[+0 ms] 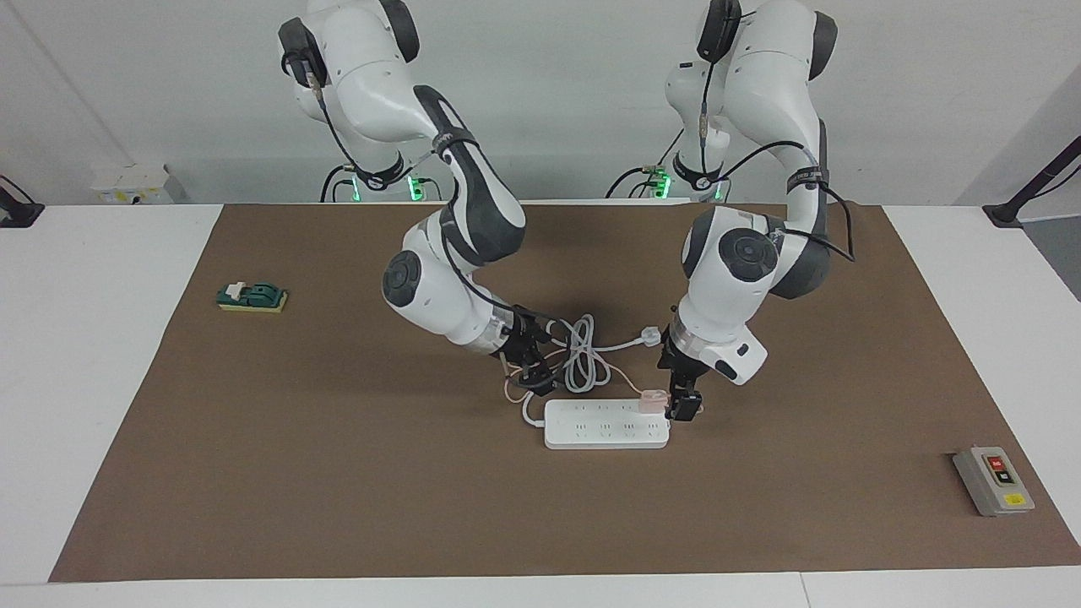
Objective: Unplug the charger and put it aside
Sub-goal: 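Hold the strip with the right gripper while the left gripper grasps the charger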
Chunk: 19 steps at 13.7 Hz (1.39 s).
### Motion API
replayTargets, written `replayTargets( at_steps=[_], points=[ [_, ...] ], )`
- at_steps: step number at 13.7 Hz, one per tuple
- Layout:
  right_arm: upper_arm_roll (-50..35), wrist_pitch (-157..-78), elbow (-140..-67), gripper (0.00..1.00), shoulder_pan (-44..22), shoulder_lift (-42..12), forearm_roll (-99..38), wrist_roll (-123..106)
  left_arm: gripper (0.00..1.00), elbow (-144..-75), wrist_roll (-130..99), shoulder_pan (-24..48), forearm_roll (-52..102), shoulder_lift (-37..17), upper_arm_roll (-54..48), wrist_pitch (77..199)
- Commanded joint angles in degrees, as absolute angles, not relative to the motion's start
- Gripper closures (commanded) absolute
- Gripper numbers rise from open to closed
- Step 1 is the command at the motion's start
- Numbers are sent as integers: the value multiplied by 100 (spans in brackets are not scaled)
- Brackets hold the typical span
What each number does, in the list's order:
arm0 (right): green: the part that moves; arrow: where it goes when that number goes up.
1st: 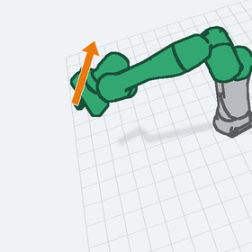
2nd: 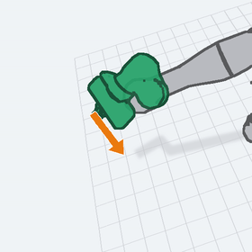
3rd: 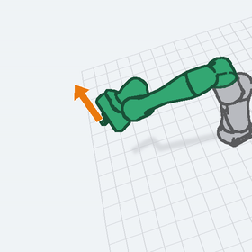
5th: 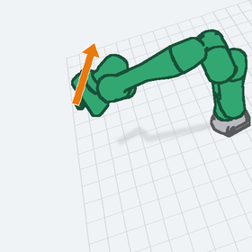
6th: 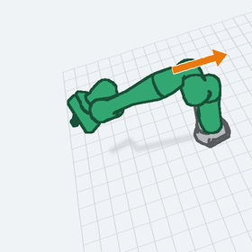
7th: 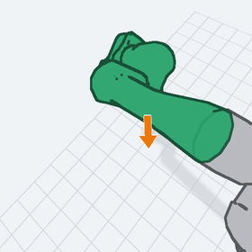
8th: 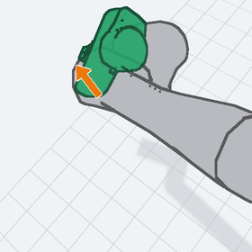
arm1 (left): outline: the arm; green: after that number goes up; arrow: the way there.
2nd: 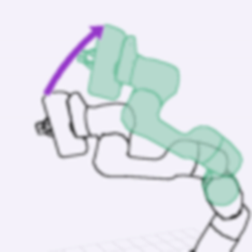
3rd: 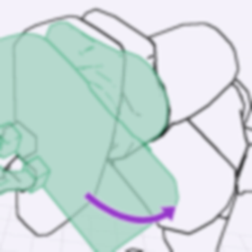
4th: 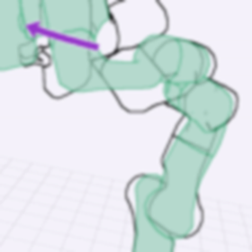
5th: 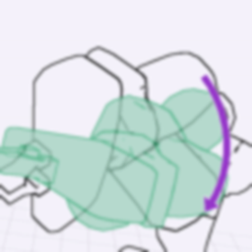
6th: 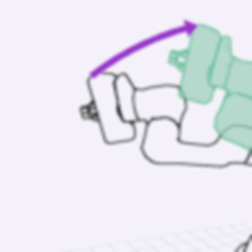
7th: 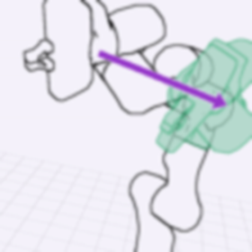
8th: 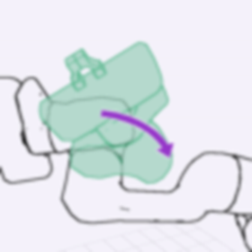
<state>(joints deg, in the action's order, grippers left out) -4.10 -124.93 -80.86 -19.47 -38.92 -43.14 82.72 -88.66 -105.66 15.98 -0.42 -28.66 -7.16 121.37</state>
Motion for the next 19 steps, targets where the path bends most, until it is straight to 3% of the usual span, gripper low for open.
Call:
replayTargets(
  at_steps=[1,6,7,8,9,19],
  points=[
    [-439,-12095,-6665,0,-1863,-4980,-4456,8613,0,-9623,-10740,1819,-210,-2610,-607,12734],
    [-431,-12041,-6346,0,-1994,-5352,-4360,8569,0,-9650,-10758,1811,-237,-2698,-598,13008],
    [-431,-12032,-6354,0,-2004,-5353,-4281,8561,18,-9607,-10749,1802,-237,-2698,-598,12999],
    [-439,-12041,-6354,0,-2013,-5361,-4219,8517,87,-9589,-10697,1793,-237,-2698,-606,13043],
    [-439,-12067,-6354,0,-2021,-5379,-4210,8395,100,-9589,-10696,1793,-237,-2707,-606,13052],
    [-378,-12181,-5924,0,-2021,-5730,-3823,8148,100,-9431,-10705,1714,-185,-2698,-606,13017]
  ],
)
